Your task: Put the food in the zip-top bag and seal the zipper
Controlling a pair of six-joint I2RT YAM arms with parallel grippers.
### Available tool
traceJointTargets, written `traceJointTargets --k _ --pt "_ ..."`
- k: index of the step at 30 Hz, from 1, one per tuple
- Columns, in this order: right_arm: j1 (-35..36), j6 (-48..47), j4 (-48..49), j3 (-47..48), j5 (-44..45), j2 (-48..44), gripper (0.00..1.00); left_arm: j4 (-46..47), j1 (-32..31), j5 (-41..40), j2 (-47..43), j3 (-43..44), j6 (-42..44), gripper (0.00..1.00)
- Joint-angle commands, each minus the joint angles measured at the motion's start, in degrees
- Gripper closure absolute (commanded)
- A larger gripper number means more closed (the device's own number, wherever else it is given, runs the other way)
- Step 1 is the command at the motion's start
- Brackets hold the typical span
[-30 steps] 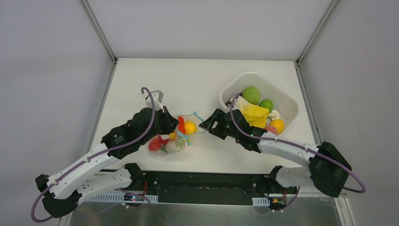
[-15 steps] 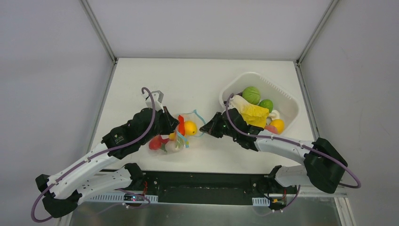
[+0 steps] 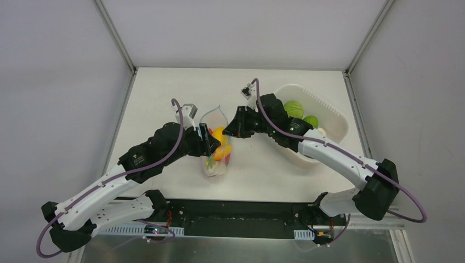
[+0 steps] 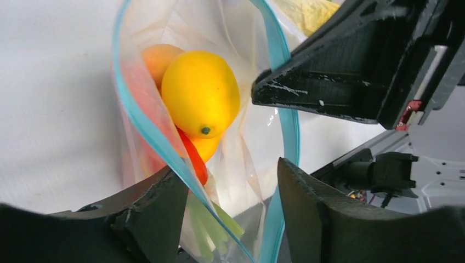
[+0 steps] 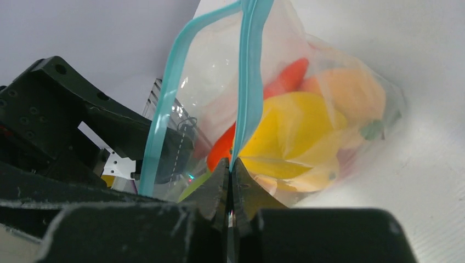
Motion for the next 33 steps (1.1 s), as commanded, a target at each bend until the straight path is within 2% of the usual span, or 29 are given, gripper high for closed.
traceJointTargets --k 1,5,11,17,20,25,27,31,33 --pt "-1.4 -12.6 -11.9 10.4 -8.5 3.6 1.0 4.6 -0.4 3.1 -2.3 1.7 2.9 0.36" --pt "-2.6 -18.6 -19.8 16.5 -10.7 5.8 1.0 4.8 -0.4 5.0 -4.2 2.5 5.6 0.28" --pt "-4.9 -26.0 -27.3 19.4 -16.3 5.0 1.0 3.0 -0.4 4.2 -8.3 3.2 11.0 0.14" --pt "-5.1 -33.0 -28.6 19.4 -18.7 0.6 1.0 -5.0 -0.4 -2.2 -12.6 6.1 17.7 0.01" --pt "-5.7 -35.6 -28.8 19.6 -19.8 -1.2 1.0 -7.3 -0.3 -3.8 -14.3 7.4 19.0 0.01" --pt "-6.3 -40.5 -32.1 21.1 -31.5 -2.1 1.0 -7.1 -0.3 -7.9 -15.1 6.7 20.2 0.01" --pt "-6.3 -42.2 -32.6 20.6 -32.5 -2.5 1.0 -7.4 -0.3 -9.5 -14.5 6.8 20.0 0.01" --pt "-6.5 -50.4 -41.0 22.5 -37.3 -1.2 1.0 -4.9 -0.3 -6.2 -13.9 6.1 21.9 0.01" --pt "-6.4 -56.1 -47.6 25.3 -44.8 0.6 1.0 -2.1 -0.3 -1.0 -13.8 4.6 26.2 0.01"
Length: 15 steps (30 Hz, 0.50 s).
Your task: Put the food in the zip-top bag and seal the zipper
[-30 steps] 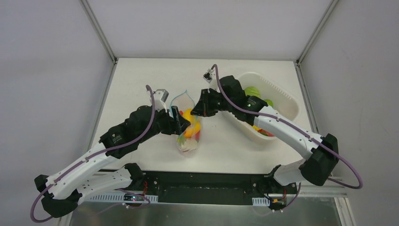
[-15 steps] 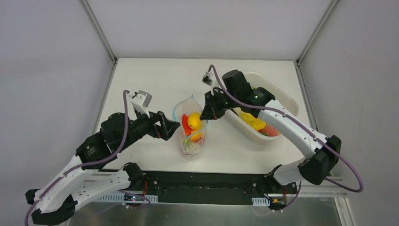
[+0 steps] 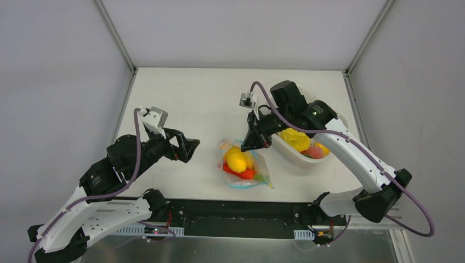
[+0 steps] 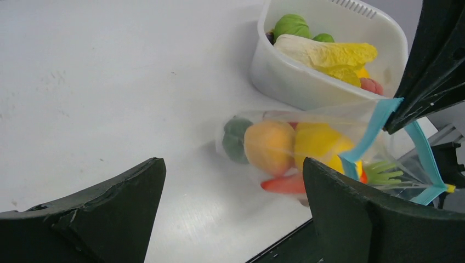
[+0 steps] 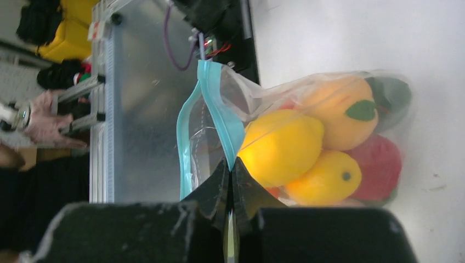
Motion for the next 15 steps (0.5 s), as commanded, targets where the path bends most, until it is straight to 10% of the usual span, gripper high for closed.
traceJointTargets --k 1,15 --pt "0.1 -18.1 -15.3 7.4 -17.5 2.3 1.0 6.3 -0.3 9.6 0.5 -2.1 9.9 0.01" --pt "0.4 -27.3 -21.6 10.2 -12.8 13.7 1.0 24.5 -0.3 41.2 0.2 -20.6 35.8 0.01"
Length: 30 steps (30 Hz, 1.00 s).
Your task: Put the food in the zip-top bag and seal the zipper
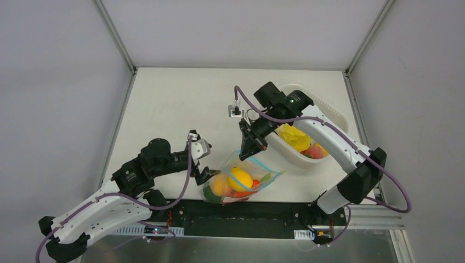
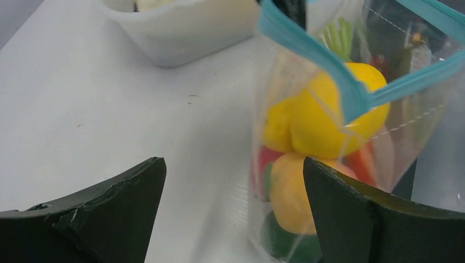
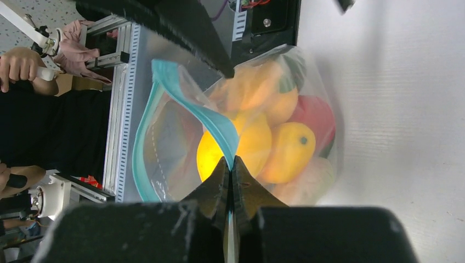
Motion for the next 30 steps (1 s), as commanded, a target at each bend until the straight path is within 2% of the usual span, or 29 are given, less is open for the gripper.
traceJointTargets --k 1,5,10,17,21,27,30 --pt "0.3 -4.4 -1.2 2.9 0.0 3.4 1.0 9.8 -0.3 11.3 -1.6 -5.4 9.5 0.01" --pt "0.3 -5.0 -2.6 5.8 1.7 8.6 1.0 13.4 -0.3 12.4 -4.3 -8.9 10.5 0.01" --pt "0.4 -8.2 -6.8 10.3 1.3 13.6 1.0 9.9 -0.3 13.4 -6.6 -8.8 12.1 0.01" --pt "0.4 -6.7 -6.2 11.6 2.8 15.4 1.0 3.3 -0.3 9.5 -7.7 -7.0 13.4 0.05" --pt "0.8 -4.8 -3.9 11.1 3.2 15.1 1.0 -0.8 -0.3 10.2 -8.3 -4.2 10.8 0.12" --pt "3.0 -2.3 -1.8 11.0 6.6 15.0 1.0 4.8 -0.3 13.8 -9.0 -5.6 5.2 0.12" --pt "3.3 -1.1 -1.1 11.1 7.6 15.2 1.0 4.1 -0.3 13.7 -6.7 -5.3 4.1 0.13"
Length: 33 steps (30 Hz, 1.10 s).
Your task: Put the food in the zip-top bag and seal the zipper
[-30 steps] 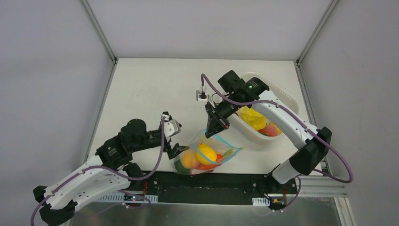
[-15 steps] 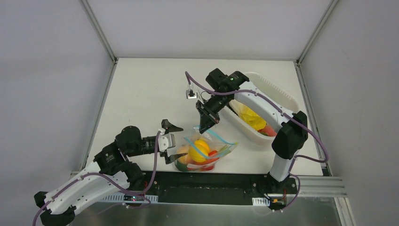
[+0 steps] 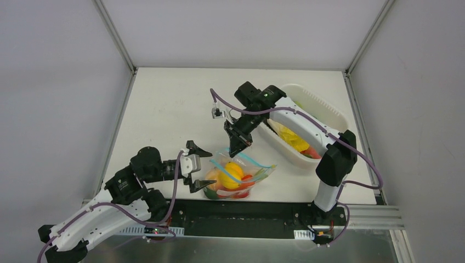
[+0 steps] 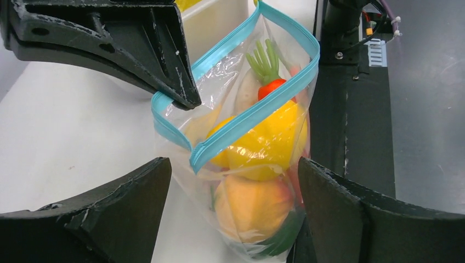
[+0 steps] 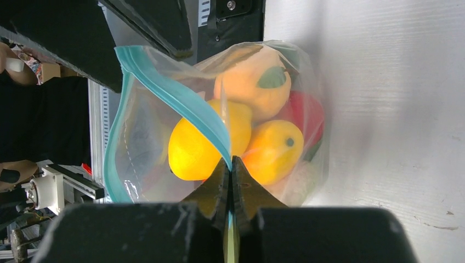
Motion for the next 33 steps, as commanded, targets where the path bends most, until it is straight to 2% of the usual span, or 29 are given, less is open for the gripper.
traceJointTargets --k 1,7,11,13,20,26,29,33 --pt "0.9 1.5 1.4 1.9 1.8 -0.2 1.0 2.0 -0.3 1.7 3.1 1.5 -3.3 0.14" --pt "1.9 1.9 1.4 1.7 2.4 -0.4 1.0 6.3 0.2 0.2 5.7 -0.5 -4.9 0.19" --pt "2.6 2.4 1.6 1.4 2.8 -1.4 1.0 8.5 0.6 -2.1 5.6 -1.2 -5.2 0.27" --pt "2.9 2.9 2.0 1.1 3.1 -2.0 0.99 9.4 0.7 -3.0 5.4 -1.4 -5.5 0.34" --pt "3.0 7.3 4.6 -0.3 7.2 -4.5 0.94 7.8 0.7 -5.4 5.0 -1.0 -5.6 0.74" --pt "3.0 13.3 12.4 -5.1 10.6 -11.2 0.86 5.6 0.6 -6.9 6.1 0.0 -6.5 0.89" --pt "2.9 18.0 17.3 -8.3 15.5 -15.2 0.63 4.3 0.7 -7.7 6.4 0.7 -6.6 0.97" --pt "1.3 27.7 25.9 -16.9 23.3 -25.1 0.36 3.4 0.7 -8.9 5.9 1.0 -7.0 0.95"
